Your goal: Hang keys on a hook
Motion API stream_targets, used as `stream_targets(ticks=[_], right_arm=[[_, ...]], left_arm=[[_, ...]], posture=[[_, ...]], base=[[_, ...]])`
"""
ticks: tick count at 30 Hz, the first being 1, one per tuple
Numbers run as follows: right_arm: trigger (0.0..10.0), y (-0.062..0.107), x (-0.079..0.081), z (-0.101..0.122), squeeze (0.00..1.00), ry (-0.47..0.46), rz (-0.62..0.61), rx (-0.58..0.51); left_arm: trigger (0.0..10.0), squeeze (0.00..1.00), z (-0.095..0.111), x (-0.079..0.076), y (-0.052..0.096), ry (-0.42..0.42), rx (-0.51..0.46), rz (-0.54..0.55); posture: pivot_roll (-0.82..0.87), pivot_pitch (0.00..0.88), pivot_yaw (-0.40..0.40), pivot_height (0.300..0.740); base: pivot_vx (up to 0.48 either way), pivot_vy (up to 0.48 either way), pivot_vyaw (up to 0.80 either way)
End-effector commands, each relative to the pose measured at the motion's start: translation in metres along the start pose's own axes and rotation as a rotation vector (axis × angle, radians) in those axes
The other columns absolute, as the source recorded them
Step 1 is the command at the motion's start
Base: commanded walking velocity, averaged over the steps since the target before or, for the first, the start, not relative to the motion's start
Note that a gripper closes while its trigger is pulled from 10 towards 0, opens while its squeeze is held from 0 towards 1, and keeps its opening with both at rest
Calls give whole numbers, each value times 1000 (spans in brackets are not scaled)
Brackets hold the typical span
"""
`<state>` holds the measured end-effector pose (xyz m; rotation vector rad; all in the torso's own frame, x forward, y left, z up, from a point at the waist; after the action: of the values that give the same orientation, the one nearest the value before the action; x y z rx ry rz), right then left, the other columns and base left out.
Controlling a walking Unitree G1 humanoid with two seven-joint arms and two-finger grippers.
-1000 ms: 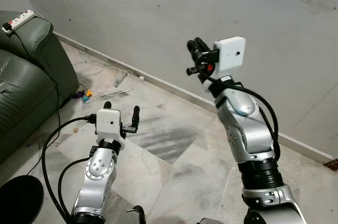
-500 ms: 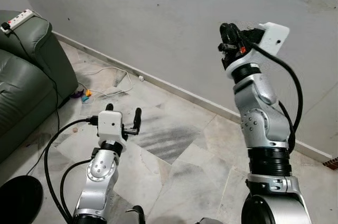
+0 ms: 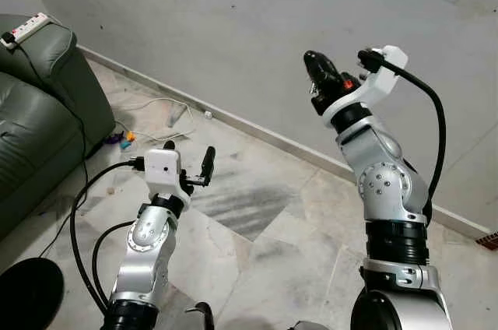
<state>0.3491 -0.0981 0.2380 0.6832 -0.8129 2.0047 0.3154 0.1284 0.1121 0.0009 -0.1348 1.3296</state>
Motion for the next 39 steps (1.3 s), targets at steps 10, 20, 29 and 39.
stream_targets(ticks=[10,20,29,39], right_arm=[[10000,18,17,-29,0,146,192,159],[10000,18,12,-38,0,230,193,129],[10000,14,14,-43,0,217,211,99],[10000,13,10,-43,0,231,208,86]], left_arm=[[10000,0,46,-38,-19,230,-74,-276],[10000,0,73,-67,-17,407,-74,-480],[10000,0,83,-79,-12,468,-59,-589],[10000,0,96,-83,-5,440,-81,-667]], posture=[[-88,198,5,740],[-77,215,33,740],[-70,219,44,740],[-70,217,46,740]], base=[[0,0,0],[0,0,0],[0,0,0],[0,0,0]])
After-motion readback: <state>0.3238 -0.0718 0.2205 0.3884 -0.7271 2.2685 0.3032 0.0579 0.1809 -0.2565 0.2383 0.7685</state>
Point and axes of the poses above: a point about 5 cm out from each wrist's last joint towards the gripper, its own y axis pointing back from the gripper into the wrist, its own z axis along the axis of the wrist's last joint, x = y × z, the point moved 1 cm from there along -y, pointing out of the wrist towards the gripper, and after that the axes turned 15 degrees about -y, right-handed, at the moved point
